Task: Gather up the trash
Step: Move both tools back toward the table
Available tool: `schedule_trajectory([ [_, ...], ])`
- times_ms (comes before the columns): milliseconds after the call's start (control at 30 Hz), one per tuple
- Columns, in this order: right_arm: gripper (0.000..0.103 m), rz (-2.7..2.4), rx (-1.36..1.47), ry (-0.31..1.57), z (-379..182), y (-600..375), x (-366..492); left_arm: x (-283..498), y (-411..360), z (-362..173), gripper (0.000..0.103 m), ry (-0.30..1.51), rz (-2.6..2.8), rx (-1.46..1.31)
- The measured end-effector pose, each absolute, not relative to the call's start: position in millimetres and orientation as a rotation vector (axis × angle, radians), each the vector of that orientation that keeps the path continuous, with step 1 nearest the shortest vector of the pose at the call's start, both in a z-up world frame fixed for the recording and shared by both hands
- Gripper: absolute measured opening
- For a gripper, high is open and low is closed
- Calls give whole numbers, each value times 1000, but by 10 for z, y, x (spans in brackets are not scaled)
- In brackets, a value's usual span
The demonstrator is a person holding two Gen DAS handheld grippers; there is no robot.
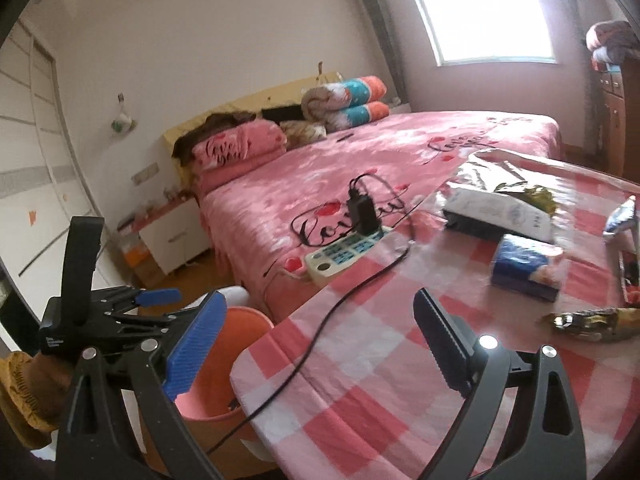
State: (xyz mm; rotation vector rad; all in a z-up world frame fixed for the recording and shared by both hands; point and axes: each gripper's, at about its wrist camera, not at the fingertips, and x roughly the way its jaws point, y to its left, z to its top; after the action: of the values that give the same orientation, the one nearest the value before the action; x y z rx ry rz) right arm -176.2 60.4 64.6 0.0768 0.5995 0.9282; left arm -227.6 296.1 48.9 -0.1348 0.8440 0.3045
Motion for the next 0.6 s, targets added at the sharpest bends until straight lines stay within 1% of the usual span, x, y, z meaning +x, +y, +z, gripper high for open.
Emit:
schedule_trajectory([
  [300,94,805,209,548,757,-102,-1570,-2021,2435,907,77,779,205,-57],
  [500,94,699,292,548,754,-531,-1377,-1712,2110,1134,77,762,114,-85],
  [600,94,631,329,541,743,-801,-1274,-1556,1971,1150,77,780,66,-121],
])
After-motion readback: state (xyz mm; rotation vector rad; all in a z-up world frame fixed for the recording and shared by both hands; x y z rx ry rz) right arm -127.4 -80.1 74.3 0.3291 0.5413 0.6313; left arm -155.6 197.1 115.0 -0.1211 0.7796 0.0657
